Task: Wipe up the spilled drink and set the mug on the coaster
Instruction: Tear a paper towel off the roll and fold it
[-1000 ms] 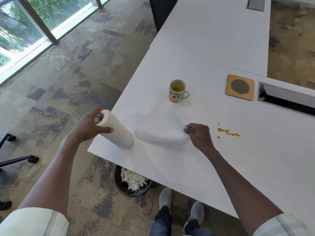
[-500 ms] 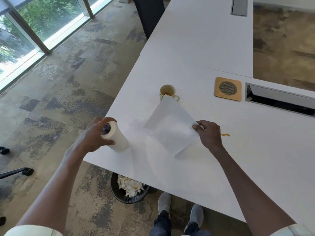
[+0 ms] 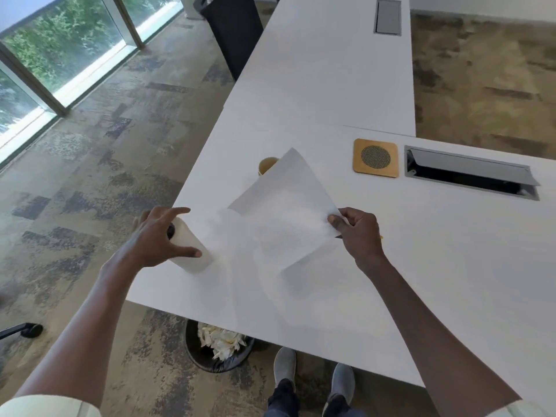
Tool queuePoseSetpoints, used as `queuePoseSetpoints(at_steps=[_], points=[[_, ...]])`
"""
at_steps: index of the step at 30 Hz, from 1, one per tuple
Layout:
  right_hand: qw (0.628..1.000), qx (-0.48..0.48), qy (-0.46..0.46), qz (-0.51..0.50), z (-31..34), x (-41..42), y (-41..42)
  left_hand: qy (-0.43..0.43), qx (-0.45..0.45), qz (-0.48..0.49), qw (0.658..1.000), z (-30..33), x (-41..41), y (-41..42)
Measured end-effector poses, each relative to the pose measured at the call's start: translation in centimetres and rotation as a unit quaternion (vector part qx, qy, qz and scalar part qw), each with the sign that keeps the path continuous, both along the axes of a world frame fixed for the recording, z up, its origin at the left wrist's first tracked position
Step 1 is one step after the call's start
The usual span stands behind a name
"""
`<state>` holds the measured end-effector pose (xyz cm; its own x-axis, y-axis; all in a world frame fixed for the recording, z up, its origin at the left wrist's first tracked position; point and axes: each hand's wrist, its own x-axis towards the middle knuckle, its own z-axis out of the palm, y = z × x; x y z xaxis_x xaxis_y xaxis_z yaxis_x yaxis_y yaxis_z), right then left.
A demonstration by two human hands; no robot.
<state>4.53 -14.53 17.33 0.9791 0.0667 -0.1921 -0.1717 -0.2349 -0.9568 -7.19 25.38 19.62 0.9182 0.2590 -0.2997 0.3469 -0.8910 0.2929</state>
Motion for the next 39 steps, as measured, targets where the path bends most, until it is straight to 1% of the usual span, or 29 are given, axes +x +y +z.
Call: queuePoseSetpoints(at_steps=[2, 4, 7, 9, 12, 15, 17, 19, 22, 24, 27, 29, 31, 35, 39], points=[[0.998, 0.053, 0.026, -0.019, 0.5, -0.2, -0.3, -0.042, 0.028, -0.007, 0.999, 0.4, 0.8, -0.8], [0.993, 0.097, 0.047, -0.038, 0.9, -0.3, -0.7, -0.115, 0.024, 0.005, 0.993, 1.0, 1.7, -2.3], [0.987, 0.138, 0.063, -0.052, 1.4, -0.7, -1.2, -0.220, -0.012, 0.018, 0.975, 1.9, 3.3, -6.0], [0.981, 0.171, 0.072, -0.056, 1.8, -0.8, -1.4, -0.252, -0.067, 0.047, 0.964, 2.3, 4.3, -9.3], [0.970, 0.214, 0.092, -0.062, 2.3, -1.0, -1.9, -0.235, -0.212, 0.145, 0.937, 2.6, 5.5, -13.8], [0.962, 0.244, 0.104, -0.073, 2.6, -1.1, -2.6, -0.177, -0.345, 0.229, 0.893, 2.4, 6.2, -16.5], [0.958, 0.255, 0.105, -0.078, 2.7, -1.3, -3.2, -0.156, -0.413, 0.236, 0.866, 2.0, 6.3, -17.7], [0.958, 0.255, 0.106, -0.079, 2.8, -1.7, -3.9, -0.157, -0.452, 0.218, 0.850, 1.6, 6.2, -18.7], [0.963, 0.240, 0.104, -0.068, 2.9, -1.9, -5.3, -0.169, -0.471, 0.207, 0.840, 1.4, 6.2, -19.7], [0.967, 0.221, 0.115, -0.049, 3.2, -1.8, -6.4, -0.171, -0.468, 0.197, 0.845, 1.5, 6.3, -20.1], [0.971, 0.187, 0.148, -0.032, 4.1, -1.1, -7.9, -0.148, -0.474, 0.169, 0.852, 1.9, 6.5, -20.6], [0.970, 0.190, 0.152, 0.006, 4.7, -0.6, -8.8, -0.130, -0.481, 0.148, 0.854, 2.2, 6.6, -20.9], [0.972, 0.196, 0.129, 0.031, 5.3, -0.2, -9.2, -0.120, -0.485, 0.135, 0.856, 2.4, 6.7, -21.4], [0.987, 0.145, 0.073, 0.008, 6.0, 0.3, -10.1, -0.118, -0.517, 0.129, 0.838, 3.0, 6.9, -22.5], [0.991, 0.116, 0.064, 0.024, 6.1, 0.6, -11.6, -0.105, -0.532, 0.111, 0.833, 3.4, 7.0, -22.9]])
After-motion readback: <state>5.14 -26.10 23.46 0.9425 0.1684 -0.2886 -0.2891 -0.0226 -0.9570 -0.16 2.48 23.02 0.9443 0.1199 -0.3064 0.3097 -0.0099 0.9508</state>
